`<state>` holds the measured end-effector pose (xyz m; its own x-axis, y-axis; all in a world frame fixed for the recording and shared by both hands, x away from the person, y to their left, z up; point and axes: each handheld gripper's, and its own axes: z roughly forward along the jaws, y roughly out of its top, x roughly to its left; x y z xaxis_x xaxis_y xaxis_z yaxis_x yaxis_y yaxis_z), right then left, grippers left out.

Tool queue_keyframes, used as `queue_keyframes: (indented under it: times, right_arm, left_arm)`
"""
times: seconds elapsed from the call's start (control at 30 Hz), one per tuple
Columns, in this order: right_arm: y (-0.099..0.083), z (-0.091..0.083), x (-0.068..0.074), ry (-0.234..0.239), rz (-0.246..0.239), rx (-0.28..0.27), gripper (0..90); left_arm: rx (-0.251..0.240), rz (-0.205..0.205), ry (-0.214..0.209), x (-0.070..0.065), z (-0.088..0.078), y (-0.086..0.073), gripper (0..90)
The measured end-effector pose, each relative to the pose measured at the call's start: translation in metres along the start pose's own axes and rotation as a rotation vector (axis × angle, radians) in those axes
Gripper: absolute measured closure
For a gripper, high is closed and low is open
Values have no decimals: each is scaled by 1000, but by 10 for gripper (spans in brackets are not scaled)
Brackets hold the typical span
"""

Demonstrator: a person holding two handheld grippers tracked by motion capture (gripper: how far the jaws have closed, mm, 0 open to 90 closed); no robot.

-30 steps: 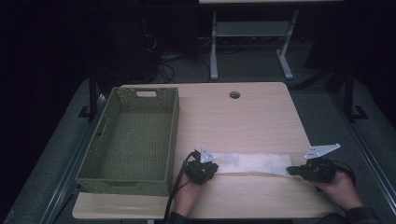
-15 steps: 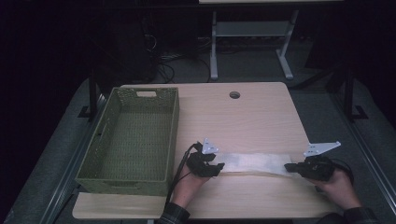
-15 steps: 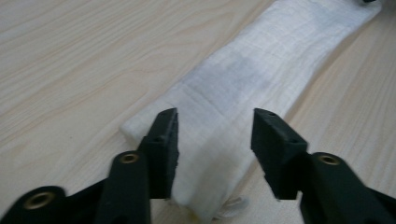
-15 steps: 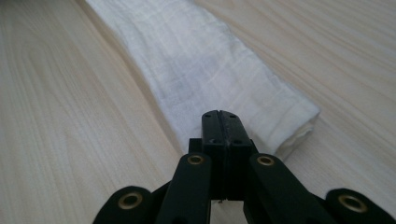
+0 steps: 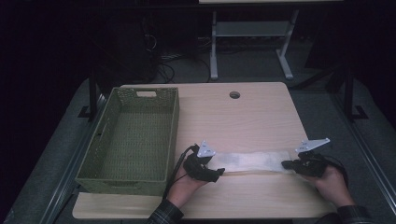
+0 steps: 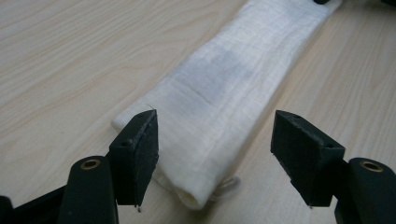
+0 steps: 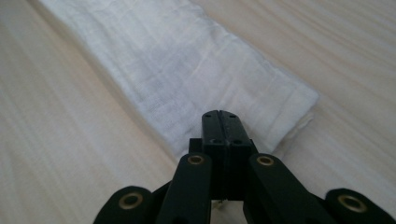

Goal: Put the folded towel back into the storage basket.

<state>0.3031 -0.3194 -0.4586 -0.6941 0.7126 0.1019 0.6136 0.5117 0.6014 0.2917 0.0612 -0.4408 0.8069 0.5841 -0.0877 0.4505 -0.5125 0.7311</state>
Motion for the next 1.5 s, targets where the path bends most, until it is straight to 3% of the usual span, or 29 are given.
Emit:
queue_keyframes:
  times: [0.27, 0.57, 0.97, 1.43, 1.5]
  right_arm:
    - [15, 11, -10, -43, 2, -4, 896]
    - [35, 25, -26, -46, 16, -13, 896]
    - [66, 48, -46, -63, 0, -31, 895]
    - [106, 79, -48, -56, -54, -38, 892]
    - [110, 81, -47, -51, -63, -44, 832]
  left_arm:
    - [-17, -4, 15, -1, -2, -3, 308]
    - [-12, -9, 11, -2, 1, -4, 305]
    - [-21, -17, 12, -1, 0, -4, 304]
    - [-19, -11, 9, 0, 0, -3, 318]
    - [-27, -24, 7, 0, -1, -2, 336]
